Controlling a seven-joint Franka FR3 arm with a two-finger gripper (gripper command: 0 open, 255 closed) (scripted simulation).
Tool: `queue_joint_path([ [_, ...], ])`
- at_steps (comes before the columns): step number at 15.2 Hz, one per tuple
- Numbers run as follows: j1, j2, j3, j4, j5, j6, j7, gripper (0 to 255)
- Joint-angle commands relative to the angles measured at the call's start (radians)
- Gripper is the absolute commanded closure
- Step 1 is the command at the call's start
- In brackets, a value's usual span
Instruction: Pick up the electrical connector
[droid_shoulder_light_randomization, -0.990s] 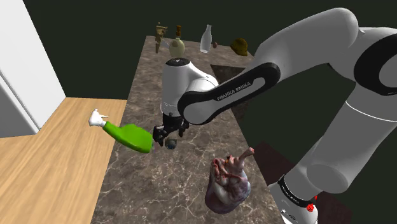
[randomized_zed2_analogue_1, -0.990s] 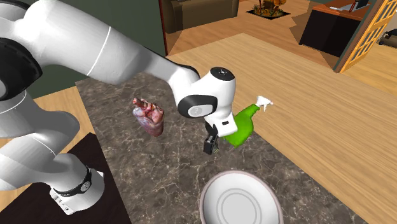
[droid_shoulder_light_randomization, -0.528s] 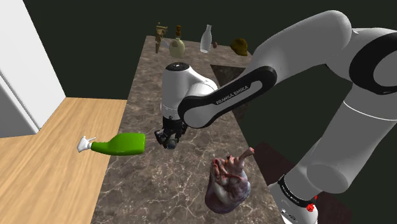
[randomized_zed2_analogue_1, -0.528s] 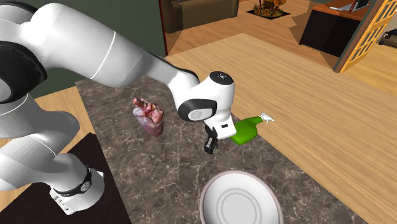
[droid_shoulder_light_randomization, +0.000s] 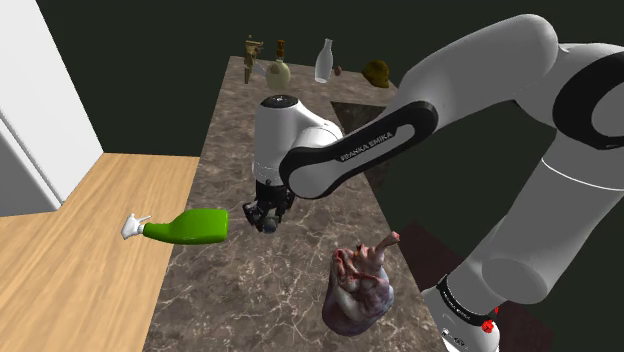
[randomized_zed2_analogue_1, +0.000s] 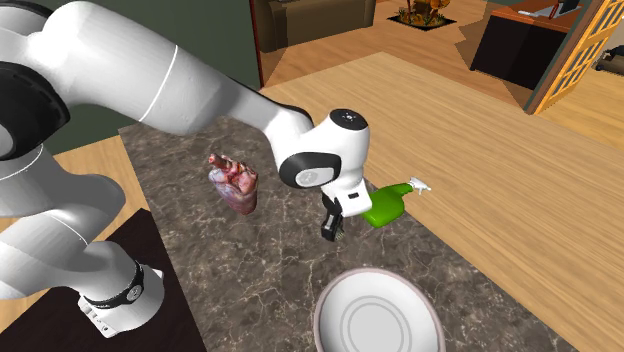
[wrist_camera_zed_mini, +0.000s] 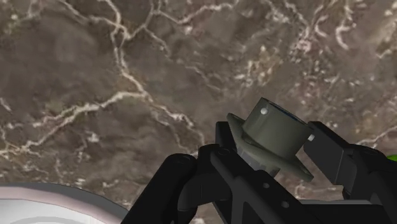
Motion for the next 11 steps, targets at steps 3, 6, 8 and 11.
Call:
queue_joint_path([
  [3, -0.006, -0.036, 0.007, 0.015, 0.027, -0.046, -0.017, 255],
  [6, -0.010, -0.062, 0.010, 0.031, 0.045, -0.083, -0.030, 255],
  [8, -0.012, -0.079, 0.011, 0.042, 0.057, -0.108, -0.037, 255],
  [11, -0.015, -0.102, 0.013, 0.061, 0.072, -0.147, -0.048, 255],
])
